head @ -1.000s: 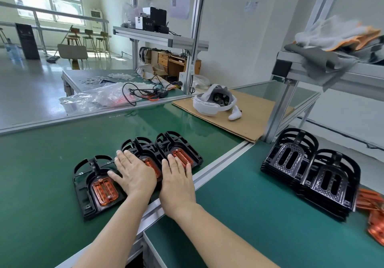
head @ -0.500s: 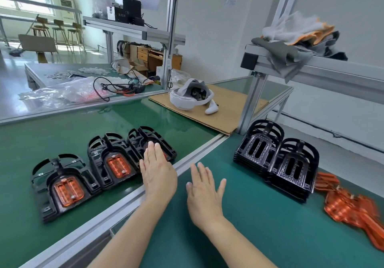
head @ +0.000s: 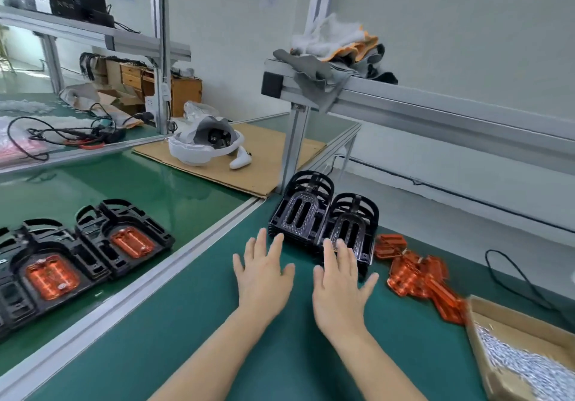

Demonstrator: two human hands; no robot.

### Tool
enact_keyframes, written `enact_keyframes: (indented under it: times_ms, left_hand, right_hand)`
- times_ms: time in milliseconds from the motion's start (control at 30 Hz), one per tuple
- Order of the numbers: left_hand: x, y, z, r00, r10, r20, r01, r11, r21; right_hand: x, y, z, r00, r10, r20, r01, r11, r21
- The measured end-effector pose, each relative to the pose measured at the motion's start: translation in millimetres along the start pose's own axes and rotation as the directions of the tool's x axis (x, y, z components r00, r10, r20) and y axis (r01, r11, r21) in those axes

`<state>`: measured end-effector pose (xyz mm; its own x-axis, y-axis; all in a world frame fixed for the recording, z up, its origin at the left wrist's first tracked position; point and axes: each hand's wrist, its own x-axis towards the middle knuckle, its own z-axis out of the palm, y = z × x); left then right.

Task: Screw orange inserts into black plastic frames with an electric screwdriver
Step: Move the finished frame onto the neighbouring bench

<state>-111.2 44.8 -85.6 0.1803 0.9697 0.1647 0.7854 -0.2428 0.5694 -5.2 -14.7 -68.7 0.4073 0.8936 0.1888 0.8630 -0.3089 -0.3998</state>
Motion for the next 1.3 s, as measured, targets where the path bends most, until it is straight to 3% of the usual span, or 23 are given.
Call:
enact_keyframes:
  times_ms: [133,267,400,533,767,900,1000,1067,1167,1300]
  left_hand:
    - [18,33,18,0.996,0.083,-0.025,-0.083,0.997,-0.001]
    - [52,48,19,0.997,-0.001,-0.077,-0.001,0.999,-0.035]
    - [77,53,22,0.993,-0.090,-0.073,0.089,0.996,-0.007]
    - [89,51,26,0.983,-0.173,-0.053,0.172,0.985,-0.019]
    - [89,53,24,0.973,-0.166,-0.163,0.157,0.985,-0.067]
    - [80,58,19,0.966,-0.162,-0.203,0.134,0.980,-0.145]
    - [67,68,16,0.964,-0.138,-0.226,0.092,0.975,-0.200]
    - [55,76,15,0.964,-0.130,-0.230,0.074,0.969,-0.237]
    - [36,88,14,0.964,-0.104,-0.243,0.034,0.961,-0.273]
    - [3,107,23,0.968,-0.031,-0.247,-0.045,0.955,-0.294]
  right_hand:
    - [21,29,-22,0.986,0.120,-0.117,-0.122,0.992,-0.013]
    - [36,47,-34,0.979,0.151,-0.135,-0.164,0.982,-0.093]
    - [47,42,-29,0.998,0.007,-0.066,-0.019,0.984,-0.177]
    - [57,25,-16,0.992,-0.125,0.028,0.128,0.979,-0.157]
    - [61,10,-7,0.983,-0.151,0.100,0.160,0.983,-0.087]
    - [58,8,-13,0.990,-0.131,0.059,0.129,0.991,0.039]
    - [53,11,-23,0.994,-0.107,-0.003,0.105,0.962,0.254]
    - [45,16,-31,0.996,-0.090,-0.011,0.085,0.889,0.451]
    - [28,28,-44,1.000,-0.023,-0.010,0.023,0.692,0.721]
    - [5,44,-55,0.994,0.083,-0.076,0.009,0.615,0.788]
